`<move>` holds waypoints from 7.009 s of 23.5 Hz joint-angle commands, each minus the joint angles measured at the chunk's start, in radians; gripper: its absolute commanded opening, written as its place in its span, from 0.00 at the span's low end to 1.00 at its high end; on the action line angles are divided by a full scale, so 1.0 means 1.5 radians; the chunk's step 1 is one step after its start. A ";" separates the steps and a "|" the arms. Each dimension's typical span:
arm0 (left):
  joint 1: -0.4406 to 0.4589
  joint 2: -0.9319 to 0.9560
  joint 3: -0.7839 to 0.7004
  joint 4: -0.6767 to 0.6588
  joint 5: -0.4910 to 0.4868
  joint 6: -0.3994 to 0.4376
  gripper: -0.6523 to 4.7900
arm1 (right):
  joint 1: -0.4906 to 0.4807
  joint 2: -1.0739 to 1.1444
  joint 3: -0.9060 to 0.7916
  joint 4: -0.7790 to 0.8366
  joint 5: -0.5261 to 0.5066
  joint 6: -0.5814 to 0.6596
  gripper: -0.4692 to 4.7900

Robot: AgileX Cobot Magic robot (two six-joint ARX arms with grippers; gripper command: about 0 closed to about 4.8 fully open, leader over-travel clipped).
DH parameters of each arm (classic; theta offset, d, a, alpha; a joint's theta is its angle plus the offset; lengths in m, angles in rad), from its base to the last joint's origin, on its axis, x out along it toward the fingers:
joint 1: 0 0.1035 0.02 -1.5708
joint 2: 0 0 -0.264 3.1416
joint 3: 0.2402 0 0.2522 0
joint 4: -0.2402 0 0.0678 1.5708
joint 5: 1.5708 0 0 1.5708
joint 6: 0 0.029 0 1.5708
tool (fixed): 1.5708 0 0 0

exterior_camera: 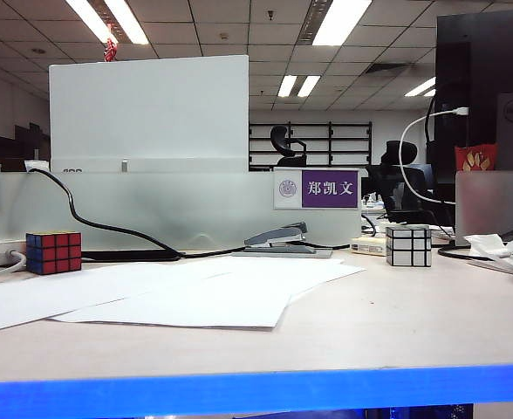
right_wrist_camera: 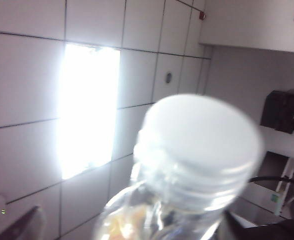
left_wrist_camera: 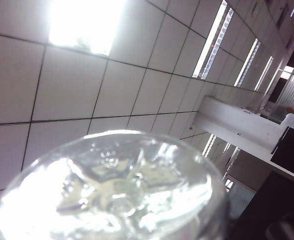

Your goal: Flip the plastic bottle upside down.

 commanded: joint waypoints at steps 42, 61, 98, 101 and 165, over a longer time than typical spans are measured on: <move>0.000 0.383 0.097 -0.396 -0.257 -0.090 0.11 | -0.286 -0.269 0.006 -1.013 -0.034 -1.231 0.07; 0.000 0.844 0.097 0.106 -0.216 -0.196 0.11 | -0.247 -0.301 0.006 -1.136 0.121 -1.263 0.07; 0.000 1.013 0.099 0.283 -0.216 -0.224 0.61 | -0.247 -0.328 0.006 -1.173 0.114 -1.258 0.07; 0.000 1.013 0.099 0.285 -0.204 -0.224 0.83 | -0.247 -0.328 0.006 -1.171 0.114 -1.258 0.07; -0.028 -0.327 -0.199 -0.831 -0.506 -0.195 0.11 | -0.477 -0.489 -0.532 -0.357 0.124 -0.996 0.07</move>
